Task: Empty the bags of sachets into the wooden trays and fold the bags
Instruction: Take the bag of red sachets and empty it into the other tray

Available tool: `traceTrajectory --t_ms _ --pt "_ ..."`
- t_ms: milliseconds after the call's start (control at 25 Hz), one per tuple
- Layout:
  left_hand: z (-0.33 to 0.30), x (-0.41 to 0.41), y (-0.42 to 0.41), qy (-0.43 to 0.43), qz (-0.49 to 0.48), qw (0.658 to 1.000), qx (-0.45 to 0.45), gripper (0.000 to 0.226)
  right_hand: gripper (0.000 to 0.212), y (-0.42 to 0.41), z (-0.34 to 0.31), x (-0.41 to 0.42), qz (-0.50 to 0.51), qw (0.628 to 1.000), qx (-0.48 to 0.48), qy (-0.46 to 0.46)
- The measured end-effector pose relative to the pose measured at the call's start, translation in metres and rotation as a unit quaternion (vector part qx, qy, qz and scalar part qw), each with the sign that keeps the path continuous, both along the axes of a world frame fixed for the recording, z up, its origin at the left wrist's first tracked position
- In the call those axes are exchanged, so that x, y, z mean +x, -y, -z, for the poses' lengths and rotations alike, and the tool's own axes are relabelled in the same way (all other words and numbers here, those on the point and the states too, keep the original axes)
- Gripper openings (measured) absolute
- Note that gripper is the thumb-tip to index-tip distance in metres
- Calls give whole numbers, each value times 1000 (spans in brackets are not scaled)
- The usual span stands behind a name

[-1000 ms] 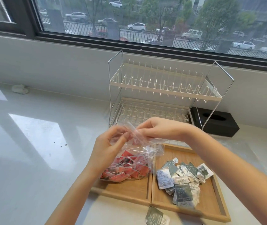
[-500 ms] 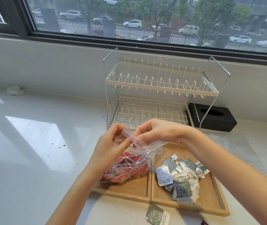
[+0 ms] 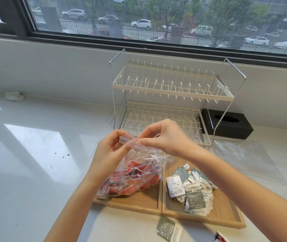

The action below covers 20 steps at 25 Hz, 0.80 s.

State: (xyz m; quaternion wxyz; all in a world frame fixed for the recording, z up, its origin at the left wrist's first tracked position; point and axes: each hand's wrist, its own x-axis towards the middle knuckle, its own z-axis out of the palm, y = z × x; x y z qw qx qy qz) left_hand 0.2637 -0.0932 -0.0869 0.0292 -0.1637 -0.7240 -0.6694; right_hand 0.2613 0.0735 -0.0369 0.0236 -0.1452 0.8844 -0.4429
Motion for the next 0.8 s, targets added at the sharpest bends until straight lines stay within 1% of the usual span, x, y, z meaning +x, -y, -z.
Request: traceTrajectory --t_ms 80,160,240,320,400,440,480,520,600,640,720,760,800 --pt "-4 2 1 -9 3 1000 4 10 3 1 1 3 10 999 -30 -19" --pt "-7 4 1 -5 8 999 32 5 2 2 1 5 24 997 -58 -49" --pt "-9 5 1 4 12 998 58 11 5 5 0 7 27 994 -65 -81" --pt "-9 4 1 5 16 998 60 11 6 7 -4 8 21 992 -56 -109" --pt "-7 4 3 6 11 998 54 2 4 2 -13 6 41 987 -100 -123" --pt "-6 4 5 7 1 999 52 6 2 -4 -19 3 58 982 -128 -129" --pt "-5 3 6 9 -6 999 50 8 2 -9 -26 -1 70 979 -133 -138" --pt "-5 2 7 8 -7 999 45 8 3 -12 -32 -5 67 981 -106 -147" --pt "-8 0 5 -1 6 1000 23 11 2 -13 -36 -10 32 991 -40 -128" --pt "-9 -2 4 -7 6 1000 18 13 7 -15 -36 -14 11 995 -32 -98" --pt "-12 -4 2 -16 3 1000 18 17 27 -21 -33 -20 -24 998 -60 -15" --pt "-12 -4 1 -17 3 1000 21 18 39 -25 -31 -23 -32 998 -60 19" --pt "-12 -4 1 -17 3 1000 26 18 48 -31 -28 -26 -35 998 -38 42"
